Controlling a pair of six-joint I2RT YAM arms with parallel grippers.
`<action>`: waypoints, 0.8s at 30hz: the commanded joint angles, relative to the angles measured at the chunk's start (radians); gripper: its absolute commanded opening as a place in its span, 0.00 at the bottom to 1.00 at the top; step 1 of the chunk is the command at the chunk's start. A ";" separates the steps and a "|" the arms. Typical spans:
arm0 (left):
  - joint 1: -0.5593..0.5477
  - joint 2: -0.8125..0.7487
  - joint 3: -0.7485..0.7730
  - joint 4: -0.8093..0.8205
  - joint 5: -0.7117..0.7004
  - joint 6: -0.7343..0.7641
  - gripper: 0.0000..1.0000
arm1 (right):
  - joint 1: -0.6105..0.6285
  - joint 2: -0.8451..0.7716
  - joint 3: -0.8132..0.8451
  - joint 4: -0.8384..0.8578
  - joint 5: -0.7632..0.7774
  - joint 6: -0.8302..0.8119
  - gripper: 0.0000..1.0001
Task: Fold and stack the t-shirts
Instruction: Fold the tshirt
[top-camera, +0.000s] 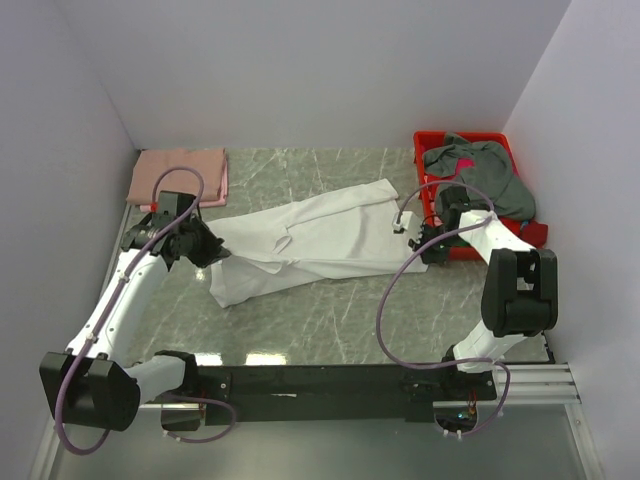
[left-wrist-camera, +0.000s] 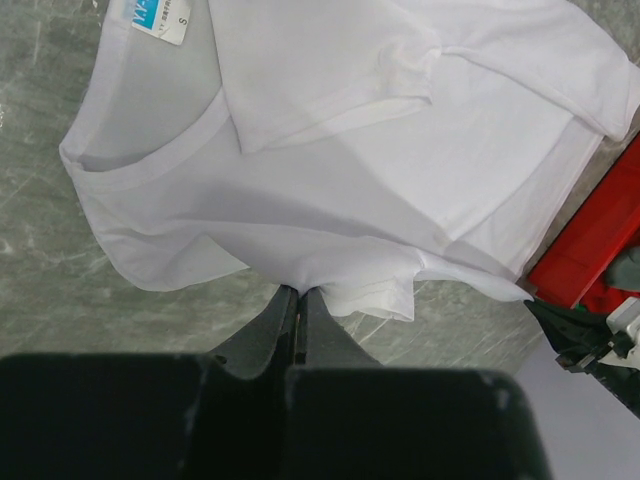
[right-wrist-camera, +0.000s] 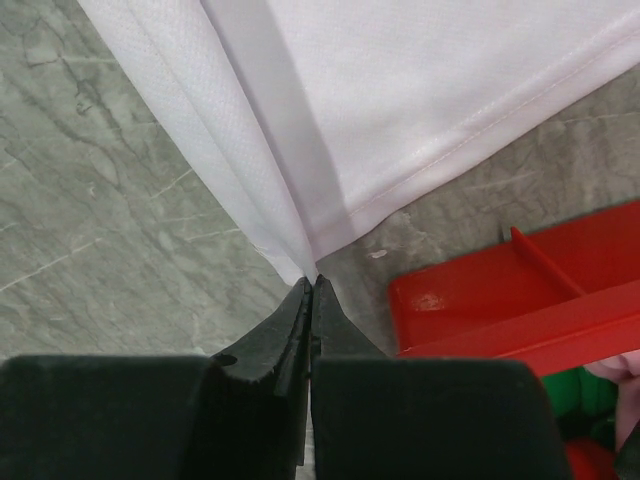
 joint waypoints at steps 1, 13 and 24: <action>0.007 -0.003 -0.006 0.032 0.017 0.029 0.00 | 0.006 0.003 0.058 0.056 -0.008 0.016 0.01; 0.010 0.019 -0.009 0.044 0.028 0.042 0.00 | 0.040 -0.020 0.049 0.062 -0.007 0.050 0.01; 0.030 0.046 0.014 0.053 0.015 0.055 0.00 | 0.092 0.009 0.092 0.128 0.062 0.144 0.01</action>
